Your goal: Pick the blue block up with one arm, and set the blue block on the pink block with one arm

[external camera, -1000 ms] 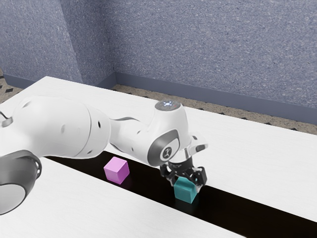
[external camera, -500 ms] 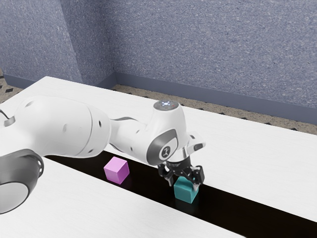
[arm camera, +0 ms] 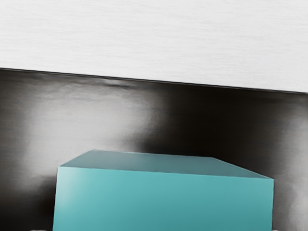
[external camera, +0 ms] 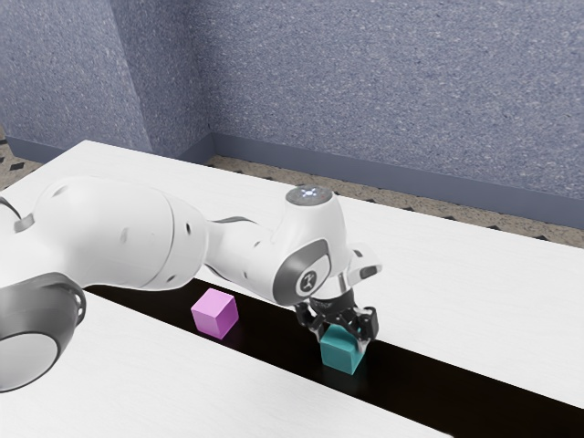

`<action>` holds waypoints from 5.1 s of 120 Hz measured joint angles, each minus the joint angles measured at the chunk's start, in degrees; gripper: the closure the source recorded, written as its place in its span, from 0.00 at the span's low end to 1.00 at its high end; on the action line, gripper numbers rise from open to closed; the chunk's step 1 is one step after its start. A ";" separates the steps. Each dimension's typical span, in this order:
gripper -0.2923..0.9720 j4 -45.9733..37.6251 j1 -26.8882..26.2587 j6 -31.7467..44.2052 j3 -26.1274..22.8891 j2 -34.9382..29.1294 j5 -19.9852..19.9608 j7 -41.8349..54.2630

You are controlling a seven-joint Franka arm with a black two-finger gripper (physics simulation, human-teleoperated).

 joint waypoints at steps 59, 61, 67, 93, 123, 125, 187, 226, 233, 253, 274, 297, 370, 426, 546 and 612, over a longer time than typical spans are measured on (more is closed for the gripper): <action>0.47 -0.02 -0.12 0.09 0.00 0.35 0.79 0.32; 0.47 -0.02 -0.14 0.09 0.00 0.33 0.92 0.30; 0.48 -0.07 -0.18 0.09 0.00 0.22 1.27 0.23; 0.49 -3.87 -0.88 -1.76 2.38 -5.13 3.84 0.06; 0.48 -9.57 0.66 -5.77 7.59 -14.21 10.12 0.57; 0.48 -9.65 1.33 -6.07 7.70 -14.38 10.41 0.76; 0.48 -19.88 6.55 -10.73 10.31 -27.27 22.57 8.69; 0.48 -19.00 8.76 -9.64 13.13 -27.16 27.07 15.49; 0.48 -18.34 9.87 -8.74 13.38 -26.49 27.52 16.57; 0.48 -13.10 13.76 -7.19 13.40 -21.76 23.60 18.76; 0.48 -12.54 13.43 -6.45 13.09 -21.29 20.71 19.24; 0.48 -12.97 11.73 -6.13 12.77 -21.30 19.38 17.70; 0.48 -14.46 10.11 -4.39 11.79 -20.44 15.42 12.75; 0.48 -18.07 8.70 -4.00 12.47 -22.75 15.65 11.57; 0.48 -17.43 10.56 -3.90 13.45 -22.94 19.13 16.43; 0.48 -14.77 9.76 -3.24 12.56 -20.56 17.77 15.62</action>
